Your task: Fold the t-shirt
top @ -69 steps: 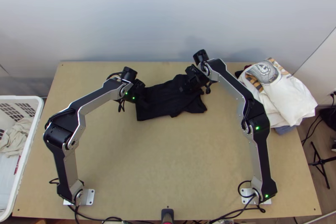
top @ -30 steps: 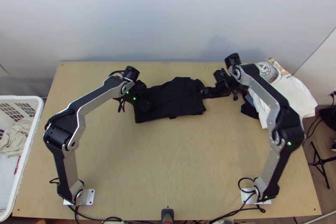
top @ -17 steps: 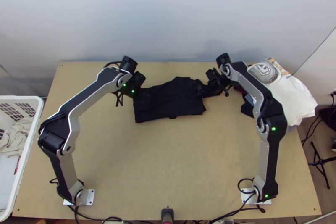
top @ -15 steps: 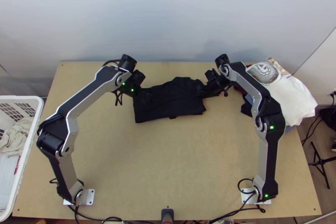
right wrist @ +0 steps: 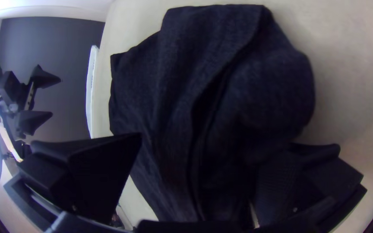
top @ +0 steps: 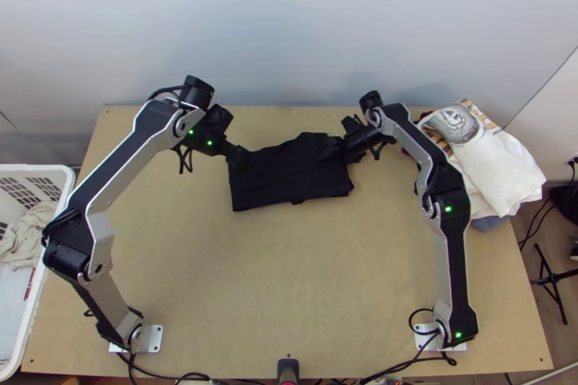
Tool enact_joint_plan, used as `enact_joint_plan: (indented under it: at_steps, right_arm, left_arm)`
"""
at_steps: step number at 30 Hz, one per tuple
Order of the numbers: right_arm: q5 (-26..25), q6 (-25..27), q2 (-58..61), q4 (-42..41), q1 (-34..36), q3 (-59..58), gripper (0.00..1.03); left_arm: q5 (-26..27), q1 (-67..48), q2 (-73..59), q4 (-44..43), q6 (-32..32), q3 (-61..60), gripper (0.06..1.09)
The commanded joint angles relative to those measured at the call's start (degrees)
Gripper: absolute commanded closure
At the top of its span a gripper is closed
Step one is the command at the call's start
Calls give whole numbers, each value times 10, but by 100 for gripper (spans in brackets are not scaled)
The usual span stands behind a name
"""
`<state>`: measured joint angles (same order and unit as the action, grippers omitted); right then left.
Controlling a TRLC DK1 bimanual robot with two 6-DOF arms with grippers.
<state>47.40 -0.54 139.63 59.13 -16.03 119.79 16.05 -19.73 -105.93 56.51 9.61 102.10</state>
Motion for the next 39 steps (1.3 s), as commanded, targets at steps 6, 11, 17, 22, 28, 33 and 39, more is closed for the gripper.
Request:
enact_joint_plan:
  at_steps: [6,11,17,22,28,33,39]
  right_arm:
    - [-68,-2,8,14,-92,34,37]
    - [-85,-19,-3,-33,-103,28,100]
    - [-80,-20,-53,-13,-101,28,100]
    - [-72,-20,-140,-3,-81,33,100]
    - [-70,-18,-193,23,-42,76,100]
    - [-93,-18,-241,24,11,92,100]
    - [-113,-19,-277,21,81,96,100]
  left_arm:
    - [0,23,14,19,15,-1,11]
    - [0,30,25,18,17,-17,11]
    - [0,63,40,16,31,-45,11]
    - [2,80,62,7,41,-77,11]
    - [6,97,84,-11,45,-124,11]
    - [6,116,103,-26,46,-168,11]
    - [7,125,118,-32,55,-197,11]
